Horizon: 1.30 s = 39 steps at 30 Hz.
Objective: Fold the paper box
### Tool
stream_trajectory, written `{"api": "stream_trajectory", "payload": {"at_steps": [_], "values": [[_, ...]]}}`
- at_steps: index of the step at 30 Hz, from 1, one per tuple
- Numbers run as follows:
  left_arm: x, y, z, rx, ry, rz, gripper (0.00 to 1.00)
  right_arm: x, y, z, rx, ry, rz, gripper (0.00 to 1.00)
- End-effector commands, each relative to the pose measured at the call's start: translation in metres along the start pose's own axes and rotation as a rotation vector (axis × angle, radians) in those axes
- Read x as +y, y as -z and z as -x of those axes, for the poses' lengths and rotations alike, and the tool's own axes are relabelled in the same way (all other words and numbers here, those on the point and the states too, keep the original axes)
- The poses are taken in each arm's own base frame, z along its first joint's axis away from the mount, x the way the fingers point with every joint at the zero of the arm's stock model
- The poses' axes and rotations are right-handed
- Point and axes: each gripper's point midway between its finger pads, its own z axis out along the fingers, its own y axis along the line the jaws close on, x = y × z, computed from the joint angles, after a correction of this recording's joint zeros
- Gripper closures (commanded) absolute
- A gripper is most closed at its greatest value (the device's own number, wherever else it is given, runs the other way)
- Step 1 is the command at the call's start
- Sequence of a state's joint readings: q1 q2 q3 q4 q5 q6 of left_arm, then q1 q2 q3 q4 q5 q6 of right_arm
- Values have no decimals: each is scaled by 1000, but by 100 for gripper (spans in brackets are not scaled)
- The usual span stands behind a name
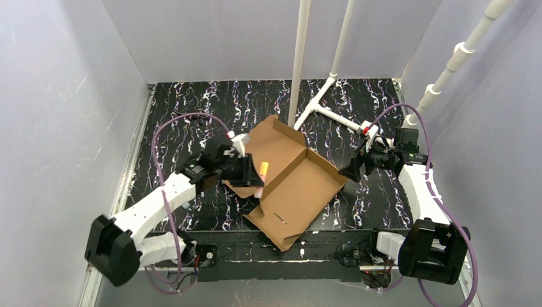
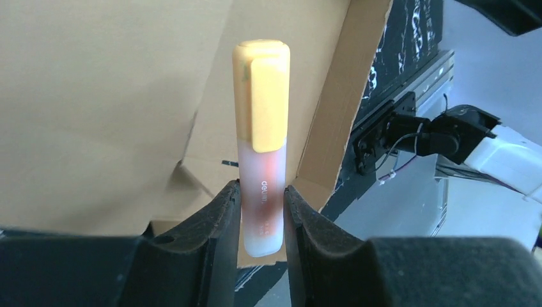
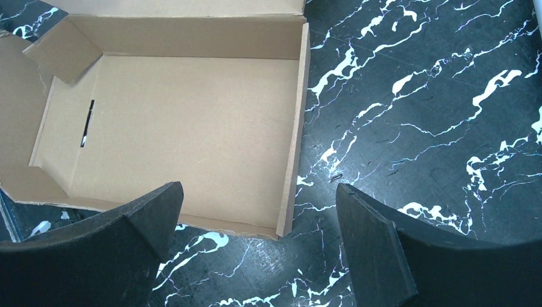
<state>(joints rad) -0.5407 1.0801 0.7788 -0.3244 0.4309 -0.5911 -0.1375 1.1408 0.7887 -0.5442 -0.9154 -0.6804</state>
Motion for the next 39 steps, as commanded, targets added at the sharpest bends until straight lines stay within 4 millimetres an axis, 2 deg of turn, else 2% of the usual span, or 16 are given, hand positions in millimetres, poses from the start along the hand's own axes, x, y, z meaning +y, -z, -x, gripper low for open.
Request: {"api": "stream_trajectory", "payload": {"at_steps": [1,5,9,12,15,17,19,20,21,24,26,28,30,32,35,39], "values": [[-19,-31,15,-15,-20,52,100,-4,4,11,-28,32,-18,2],[-38,-59,13,10,-54,79,98,-4,4,12,-31,33,-19,2],[-56,-94,0,71,-106,112,76,-4,4,12,-29,30,-17,2],[-55,-100,4,74,-127,157,58,-3,5,12,-29,34,-17,2],[-44,-74,23,-36,-175,247,43,-2,5,11,-27,37,-19,2],[-45,-37,38,-137,-225,270,35,-1,5,10,-28,44,-11,2],[-31,9,35,-237,-239,287,18,3,4,8,-34,70,8,2],[-28,32,20,-276,-191,224,11,8,3,4,-43,108,29,2],[-11,37,-9,-259,-114,186,9,16,1,-1,-52,143,60,2],[29,54,-59,-327,204,109,6,15,3,-5,-11,243,50,2],[42,68,-66,-374,260,106,3,9,2,-6,39,264,22,2],[47,66,-79,-314,270,135,5,0,-7,-3,104,302,-14,2],[45,53,-96,-176,290,181,11,-9,-35,4,227,344,-81,3],[47,45,-102,-127,343,215,17,-17,-53,10,247,309,-128,7],[51,31,-105,-125,419,224,16,-28,-72,14,247,281,-165,12],[52,13,-84,-246,435,162,13,-30,-93,11,267,273,-169,23]]}}
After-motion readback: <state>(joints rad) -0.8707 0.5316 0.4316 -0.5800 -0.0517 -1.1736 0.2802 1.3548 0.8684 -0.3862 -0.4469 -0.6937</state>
